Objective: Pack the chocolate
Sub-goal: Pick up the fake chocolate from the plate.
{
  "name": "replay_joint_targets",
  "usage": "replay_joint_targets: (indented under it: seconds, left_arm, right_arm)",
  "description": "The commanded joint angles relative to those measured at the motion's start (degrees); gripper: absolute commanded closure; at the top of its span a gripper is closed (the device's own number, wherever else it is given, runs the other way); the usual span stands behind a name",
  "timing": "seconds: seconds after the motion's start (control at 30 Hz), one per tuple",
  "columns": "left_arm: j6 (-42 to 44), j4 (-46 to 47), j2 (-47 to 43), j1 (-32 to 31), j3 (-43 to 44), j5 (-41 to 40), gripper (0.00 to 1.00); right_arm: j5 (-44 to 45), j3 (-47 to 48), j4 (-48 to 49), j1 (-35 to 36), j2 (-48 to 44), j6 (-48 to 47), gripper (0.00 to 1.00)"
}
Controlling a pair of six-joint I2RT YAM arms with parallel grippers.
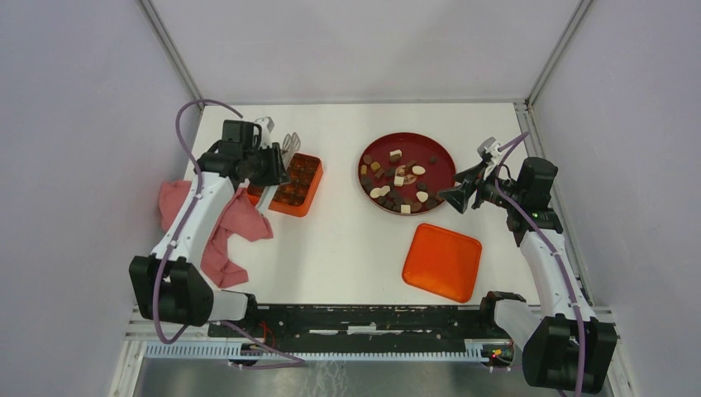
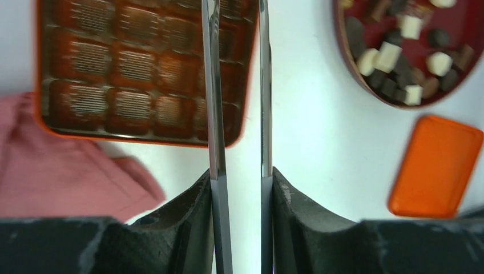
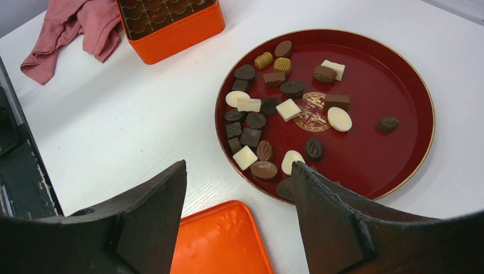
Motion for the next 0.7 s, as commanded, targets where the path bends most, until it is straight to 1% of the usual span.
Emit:
replay_joint_targets:
  seconds: [0.0, 0.1, 0.17, 0.23, 0.3, 0.5, 0.53, 0.67]
  left_arm:
    - [-5.54, 8.98, -5.21, -6.13, -5.38, 9.24, 0.59]
    - [-10.15, 14.84, -6.55, -13.27, -8.33, 10.0, 0.59]
    - [-12.61, 17.79, -5.73, -18.76, -8.63, 9.14, 0.59]
    - [-13.55, 18.71, -3.02, -23.05, -7.27, 7.02, 0.58]
    - [-13.21, 17.03, 0.77, -26.12, -4.52, 3.37, 0.58]
    - [-9.11, 5.98, 14.37, -31.32, 7.54, -7.63, 0.58]
    - [-8.36, 4.41, 16.05, -31.61, 9.95, -8.91, 0.58]
    - [-6.43, 1.28, 20.19, -31.8, 13.93, -11.71, 0.58]
  right_arm:
    - [-0.29, -0.26, 2.35, -0.18, 0.03, -0.43, 0.27]
    - [-0.18, -0.26, 2.18, -0.17, 0.18, -0.62, 0.27]
    - [-0.18, -0.17, 2.16, -0.2, 0.18, -0.62, 0.27]
    - [-0.18, -0.19, 2.22, -0.26, 0.25, -0.7, 0.27]
    - [-0.18, -0.19, 2.1, -0.26, 0.16, -0.71, 0.27]
    - [-0.11, -0.17, 2.0, -0.27, 0.19, -0.88, 0.27]
    - [-0.08, -0.13, 2.01, -0.27, 0.2, -0.88, 0.27]
    - [-0.31, -0.17, 1.95, -0.27, 0.29, -0.88, 0.27]
